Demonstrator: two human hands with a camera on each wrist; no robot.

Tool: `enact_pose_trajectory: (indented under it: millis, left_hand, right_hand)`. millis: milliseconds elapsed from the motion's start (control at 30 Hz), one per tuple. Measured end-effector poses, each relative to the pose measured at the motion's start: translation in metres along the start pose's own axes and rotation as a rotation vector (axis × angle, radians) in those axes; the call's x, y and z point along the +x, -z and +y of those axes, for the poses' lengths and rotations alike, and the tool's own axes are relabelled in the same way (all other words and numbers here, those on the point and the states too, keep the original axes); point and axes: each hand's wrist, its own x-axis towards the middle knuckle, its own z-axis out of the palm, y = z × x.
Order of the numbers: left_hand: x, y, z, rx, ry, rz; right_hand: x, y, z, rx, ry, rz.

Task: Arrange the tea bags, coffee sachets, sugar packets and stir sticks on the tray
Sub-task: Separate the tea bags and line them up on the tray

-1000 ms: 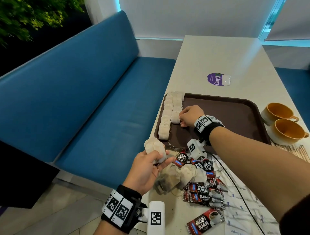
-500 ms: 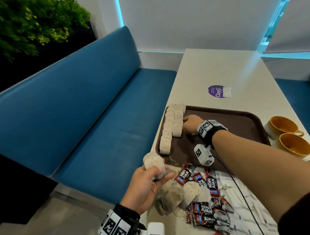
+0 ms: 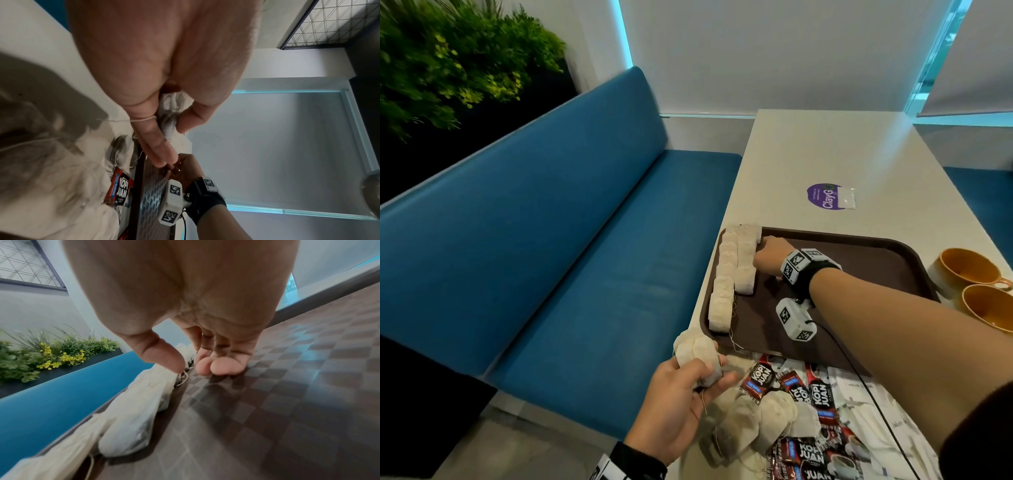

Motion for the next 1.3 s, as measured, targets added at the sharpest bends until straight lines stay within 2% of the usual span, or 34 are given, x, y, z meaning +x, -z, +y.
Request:
enact_pose_trajectory:
  millis: [567, 1033, 1300]
  left_hand:
    - [0.000, 0.001, 0.000, 0.060, 0.004, -0.006]
    - [0.008, 0.006, -0.009, 0.025, 0.005, -0.040]
    - [0.001, 0.003, -0.007, -0.026, -0.003, -0.040]
  right_hand:
    - [0.003, -0.004, 0.005, 0.069, 0.021, -0.038]
    - [-0.020, -0.009, 0.002, -0.002, 0.043, 0.001]
    - [-0.039, -0.007, 0.016, 0.113, -0.007, 0.050]
